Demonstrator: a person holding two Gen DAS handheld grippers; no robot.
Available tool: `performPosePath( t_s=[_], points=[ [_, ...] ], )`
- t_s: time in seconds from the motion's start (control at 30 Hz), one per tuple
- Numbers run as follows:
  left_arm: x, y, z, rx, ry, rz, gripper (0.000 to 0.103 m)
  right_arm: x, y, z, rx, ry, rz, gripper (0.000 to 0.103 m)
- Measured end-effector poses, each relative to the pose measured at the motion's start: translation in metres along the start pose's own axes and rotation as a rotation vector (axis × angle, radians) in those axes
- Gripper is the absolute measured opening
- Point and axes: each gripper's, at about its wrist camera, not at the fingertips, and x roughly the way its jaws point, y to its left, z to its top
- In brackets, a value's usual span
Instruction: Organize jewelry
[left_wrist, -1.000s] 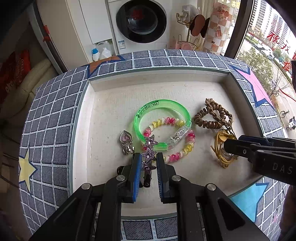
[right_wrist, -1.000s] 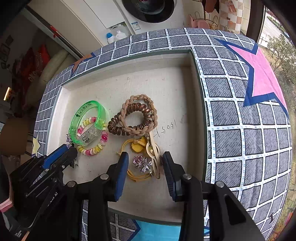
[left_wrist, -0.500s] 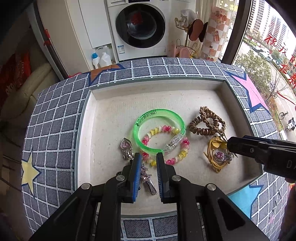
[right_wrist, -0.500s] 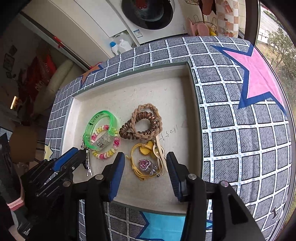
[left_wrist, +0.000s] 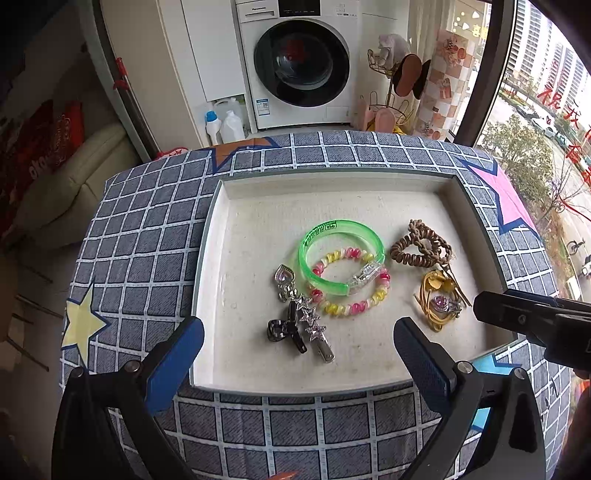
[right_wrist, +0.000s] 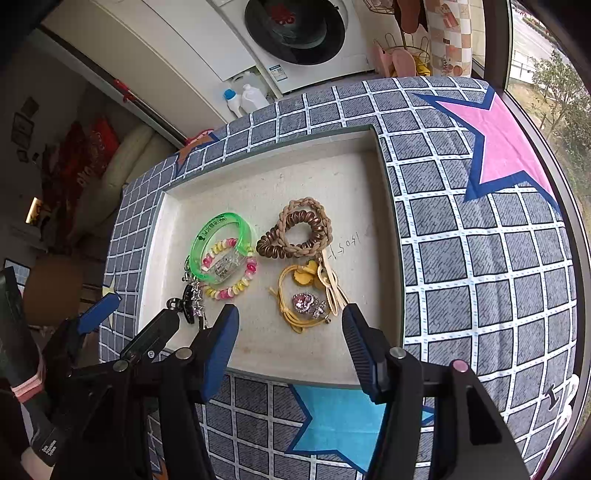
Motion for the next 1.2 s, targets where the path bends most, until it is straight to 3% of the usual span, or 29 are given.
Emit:
performPosePath(
  t_s=[0.27,0.67,0.73,1.0,1.03,1.07,1.2],
  points=[
    [-0.029,0.013,-0.041,-0.024,0.035,-0.002,0.103,-0.015,0.005,-0.041,-0.002,0.029,-0.01,0.079],
    [-0.094,0.036,-0.098,-0.052,0.019,0.047,0.103,-0.054,0.022,-0.106,-0.026,0.012,-0.111,0.084],
    [-0.105,0.04,-0.103,-0.058,0.012,0.043,0.103,-0.064,0.029,-0.115,-0.044,-0.005,-0.132,0.092],
    [-0.152,0.053,-0.112,-0.085,-0.036,0.013,0.103,-0.105,0.06,-0.139,-0.093,-0.084,-0.188,0.092],
    [-0.159,0.054,-0.113,-0.085,-0.044,0.01,0.103,-0.111,0.064,-0.141,-0.1,-0.091,-0.199,0.093],
    [-0.165,0.055,-0.114,-0.083,-0.053,0.007,0.103,-0.116,0.067,-0.143,-0.106,-0.101,-0.211,0.103],
    [-0.189,0.059,-0.116,-0.077,-0.079,0.001,0.103,-0.141,0.081,-0.153,-0.124,-0.168,-0.25,0.103]
  ],
)
